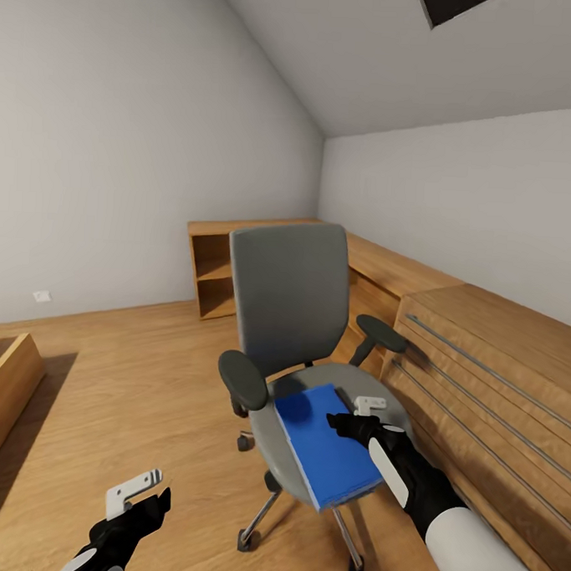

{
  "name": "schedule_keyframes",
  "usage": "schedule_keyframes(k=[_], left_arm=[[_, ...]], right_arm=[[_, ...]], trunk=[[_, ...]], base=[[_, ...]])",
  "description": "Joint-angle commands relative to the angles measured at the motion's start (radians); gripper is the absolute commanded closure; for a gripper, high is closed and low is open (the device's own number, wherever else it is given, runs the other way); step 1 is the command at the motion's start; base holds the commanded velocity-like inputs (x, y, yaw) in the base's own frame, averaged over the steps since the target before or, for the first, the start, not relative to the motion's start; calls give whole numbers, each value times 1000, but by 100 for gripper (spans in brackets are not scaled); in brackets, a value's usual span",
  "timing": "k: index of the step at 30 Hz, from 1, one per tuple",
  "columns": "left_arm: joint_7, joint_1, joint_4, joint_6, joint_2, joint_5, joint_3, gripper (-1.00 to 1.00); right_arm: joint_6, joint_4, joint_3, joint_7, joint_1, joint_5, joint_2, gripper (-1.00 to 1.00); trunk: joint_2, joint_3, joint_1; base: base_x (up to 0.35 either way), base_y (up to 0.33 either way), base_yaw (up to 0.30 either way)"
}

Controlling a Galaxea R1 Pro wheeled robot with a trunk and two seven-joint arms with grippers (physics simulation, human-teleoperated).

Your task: In the bedroom, organize the workspace by keeping the computer under the desk, ensuring the monitor is on the desk, placing the keyboard on the desk next to the monitor, placing the mouse on the desk next to the keyboard, moving the folder from the swivel chair onto the desk next to the mouse, stacking the notebook on top of the folder with the pen on top of the notebook, and positioning the swivel chair next to the desk.

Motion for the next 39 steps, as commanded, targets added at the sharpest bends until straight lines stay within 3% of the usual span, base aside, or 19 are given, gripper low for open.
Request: schedule_keyframes(k=[1,39], left_arm=[[6,0,-2,3,-1,11,1,-100],[6,0,-2,4,-1,12,1,-100]], right_arm=[[4,15,5,-5,0,-7,-2,-100],[4,15,5,-4,0,-6,-2,-100]], trunk=[[0,-1,0],[0,-1,0]], base=[[-133,0,0],[-49,0,0]])
